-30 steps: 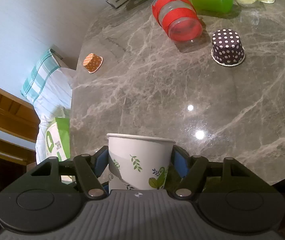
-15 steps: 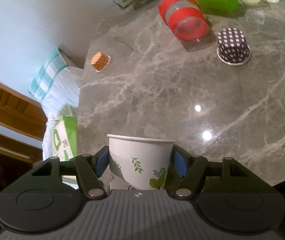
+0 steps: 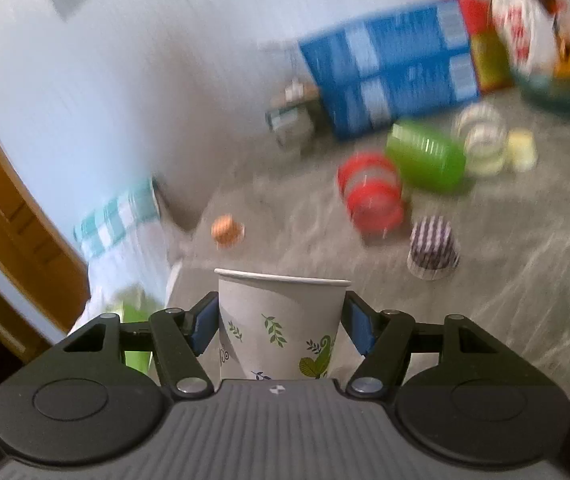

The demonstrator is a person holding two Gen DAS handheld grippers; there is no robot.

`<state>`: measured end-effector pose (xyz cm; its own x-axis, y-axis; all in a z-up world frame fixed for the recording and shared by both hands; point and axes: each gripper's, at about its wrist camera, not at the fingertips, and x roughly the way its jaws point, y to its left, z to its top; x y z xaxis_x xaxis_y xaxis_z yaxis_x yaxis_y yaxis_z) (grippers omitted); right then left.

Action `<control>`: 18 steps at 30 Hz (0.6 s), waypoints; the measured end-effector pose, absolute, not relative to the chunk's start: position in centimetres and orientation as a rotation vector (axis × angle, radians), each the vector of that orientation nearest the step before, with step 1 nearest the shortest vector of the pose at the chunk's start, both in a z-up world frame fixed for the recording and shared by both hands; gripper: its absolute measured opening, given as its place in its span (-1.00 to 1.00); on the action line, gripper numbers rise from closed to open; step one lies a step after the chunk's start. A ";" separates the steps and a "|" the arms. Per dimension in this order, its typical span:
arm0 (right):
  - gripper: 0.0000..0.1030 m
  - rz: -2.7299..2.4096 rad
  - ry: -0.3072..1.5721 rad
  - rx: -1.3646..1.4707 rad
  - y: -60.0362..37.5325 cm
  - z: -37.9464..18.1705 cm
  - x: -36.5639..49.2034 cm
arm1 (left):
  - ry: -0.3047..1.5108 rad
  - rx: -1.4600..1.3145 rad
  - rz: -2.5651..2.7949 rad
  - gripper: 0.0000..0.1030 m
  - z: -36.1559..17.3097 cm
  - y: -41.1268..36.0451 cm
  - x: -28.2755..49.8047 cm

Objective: Flip cup upright
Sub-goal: 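Rotate the cup upright with the right gripper and lower it onto the table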

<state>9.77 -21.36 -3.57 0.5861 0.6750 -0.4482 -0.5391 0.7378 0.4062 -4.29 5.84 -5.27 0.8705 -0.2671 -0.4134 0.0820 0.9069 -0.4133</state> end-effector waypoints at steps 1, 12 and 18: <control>0.29 0.711 0.567 0.213 -21.5 -3.3 9.3 | 0.475 -0.396 -0.191 0.81 -5.2 5.9 -4.5; 0.29 0.617 -0.031 -0.008 -21.1 -10.2 5.4 | 0.369 -0.369 -0.223 0.81 -5.4 5.0 -5.6; 0.28 0.598 -0.092 0.061 -20.0 -13.3 5.9 | 0.303 -0.391 -0.233 0.81 -6.0 5.0 -5.9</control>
<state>5.86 -19.99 -13.31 0.8227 0.5589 0.1042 -0.5644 0.8249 0.0309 -5.93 4.97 -5.99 0.9285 -0.2797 -0.2440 0.1640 0.8989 -0.4064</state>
